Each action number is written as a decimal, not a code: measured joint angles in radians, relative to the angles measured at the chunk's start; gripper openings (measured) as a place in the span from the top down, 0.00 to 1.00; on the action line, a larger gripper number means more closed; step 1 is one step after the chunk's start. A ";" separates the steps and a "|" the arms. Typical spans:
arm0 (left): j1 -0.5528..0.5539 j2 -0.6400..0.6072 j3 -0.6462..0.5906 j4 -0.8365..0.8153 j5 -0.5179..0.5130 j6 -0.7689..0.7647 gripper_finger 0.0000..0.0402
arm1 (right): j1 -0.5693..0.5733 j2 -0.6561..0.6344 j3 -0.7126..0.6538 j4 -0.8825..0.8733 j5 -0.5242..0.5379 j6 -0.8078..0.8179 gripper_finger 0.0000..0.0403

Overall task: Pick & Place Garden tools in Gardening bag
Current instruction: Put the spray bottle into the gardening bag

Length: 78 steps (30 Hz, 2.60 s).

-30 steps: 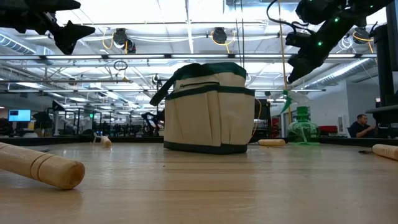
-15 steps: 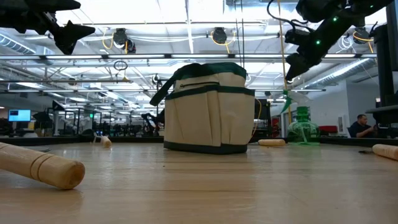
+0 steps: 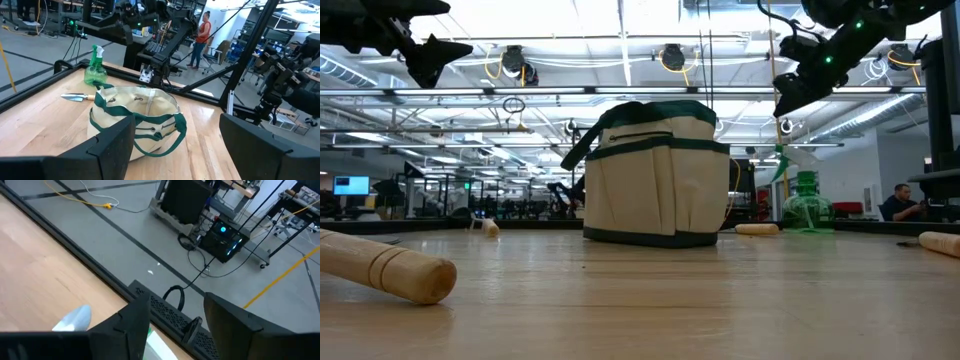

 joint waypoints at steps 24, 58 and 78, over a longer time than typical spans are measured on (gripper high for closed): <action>0.000 0.000 0.000 0.001 0.000 0.003 0.26 | -0.309 0.257 0.336 -0.491 -0.506 0.009 0.57; 0.000 0.000 0.001 0.037 0.000 0.007 0.26 | -0.367 0.452 0.448 -0.703 -0.547 -0.264 0.57; 0.000 0.000 0.001 0.043 0.000 -0.003 0.26 | -0.367 0.452 0.331 -0.584 -0.465 -0.268 0.56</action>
